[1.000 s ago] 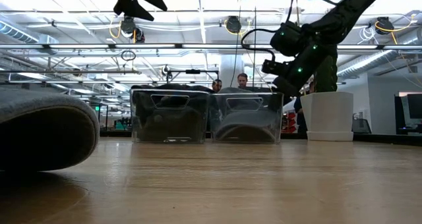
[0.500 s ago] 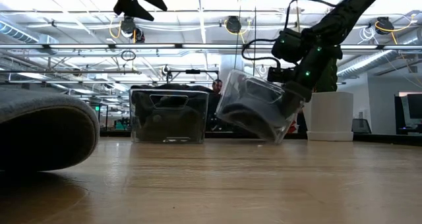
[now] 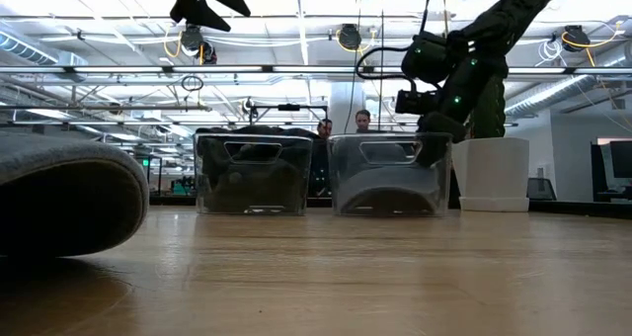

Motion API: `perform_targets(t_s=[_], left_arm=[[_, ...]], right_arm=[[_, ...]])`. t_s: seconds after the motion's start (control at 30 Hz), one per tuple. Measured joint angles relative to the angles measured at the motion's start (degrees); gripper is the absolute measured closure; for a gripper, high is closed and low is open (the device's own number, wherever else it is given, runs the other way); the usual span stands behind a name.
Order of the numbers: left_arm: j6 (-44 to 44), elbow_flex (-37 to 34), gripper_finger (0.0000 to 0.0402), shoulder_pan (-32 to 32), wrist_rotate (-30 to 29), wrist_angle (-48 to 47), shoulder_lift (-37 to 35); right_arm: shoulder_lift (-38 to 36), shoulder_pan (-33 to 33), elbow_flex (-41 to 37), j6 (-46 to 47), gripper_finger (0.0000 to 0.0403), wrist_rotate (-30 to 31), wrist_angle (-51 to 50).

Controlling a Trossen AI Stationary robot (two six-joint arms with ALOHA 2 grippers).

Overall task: Pick & Place hat
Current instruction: Put the top gray cap into the right transparent bin

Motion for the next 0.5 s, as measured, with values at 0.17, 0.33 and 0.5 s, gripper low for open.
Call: perform_targets(t_s=[0.17, 0.33, 0.5], left_arm=[[0.00, 0.00, 0.0036, 0.00, 0.00, 0.00, 0.01], [0.00, 0.00, 0.0036, -0.02, 0.00, 0.00, 0.01], [0.00, 0.00, 0.0036, 0.00, -0.02, 0.00, 0.00]], right_arm=[[1.07, -0.07, 0.20, -1.22, 0.0403, -2.00, -0.34], [3.20, 0.41, 0.28, -0.64, 0.0403, -2.92, -0.97], [3.30, 1.42, 0.22, -0.61, 0.0403, -2.76, -1.11]])
